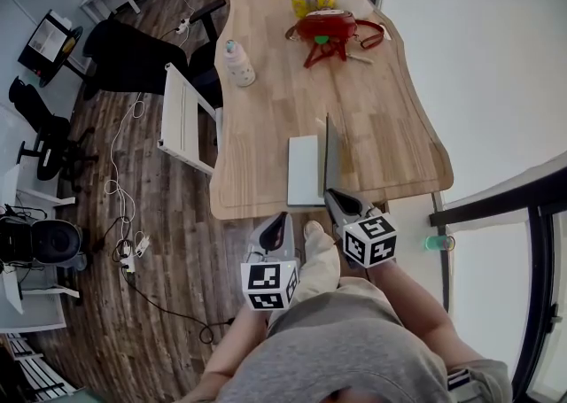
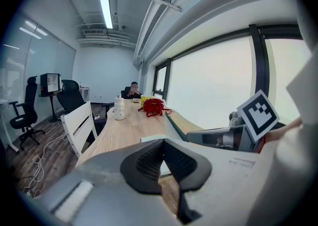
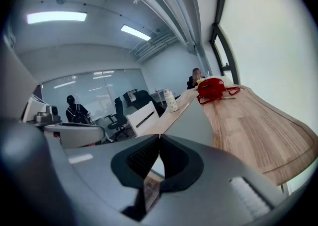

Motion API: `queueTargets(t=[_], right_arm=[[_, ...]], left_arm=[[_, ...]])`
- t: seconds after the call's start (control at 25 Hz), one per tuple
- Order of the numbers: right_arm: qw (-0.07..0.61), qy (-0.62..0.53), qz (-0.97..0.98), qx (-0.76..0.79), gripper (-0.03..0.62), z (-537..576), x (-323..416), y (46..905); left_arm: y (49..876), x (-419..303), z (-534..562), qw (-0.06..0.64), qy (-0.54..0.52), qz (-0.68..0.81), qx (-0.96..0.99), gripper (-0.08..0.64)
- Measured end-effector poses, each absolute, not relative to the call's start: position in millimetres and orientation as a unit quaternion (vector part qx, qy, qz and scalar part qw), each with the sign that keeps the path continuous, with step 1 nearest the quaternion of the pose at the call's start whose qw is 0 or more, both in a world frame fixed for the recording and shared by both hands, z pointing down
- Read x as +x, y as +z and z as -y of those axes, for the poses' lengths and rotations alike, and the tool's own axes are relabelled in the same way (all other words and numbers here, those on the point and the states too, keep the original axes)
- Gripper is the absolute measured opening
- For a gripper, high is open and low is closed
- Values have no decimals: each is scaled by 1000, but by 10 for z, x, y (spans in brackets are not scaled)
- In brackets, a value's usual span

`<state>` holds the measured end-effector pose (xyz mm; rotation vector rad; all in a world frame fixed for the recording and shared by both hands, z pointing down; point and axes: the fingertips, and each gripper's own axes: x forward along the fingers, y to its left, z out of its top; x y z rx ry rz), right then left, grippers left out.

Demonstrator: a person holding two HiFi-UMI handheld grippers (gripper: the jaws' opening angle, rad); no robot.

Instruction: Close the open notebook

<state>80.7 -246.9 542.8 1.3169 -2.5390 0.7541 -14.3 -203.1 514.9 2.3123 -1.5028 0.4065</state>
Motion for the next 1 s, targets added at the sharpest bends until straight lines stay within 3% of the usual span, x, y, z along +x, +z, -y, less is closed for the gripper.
queueTargets(t=[1.0], right_arm=[[178, 252, 884, 351, 11, 2541, 16, 6041]], left_arm=[[5302, -274, 2107, 195, 144, 554, 797, 5]])
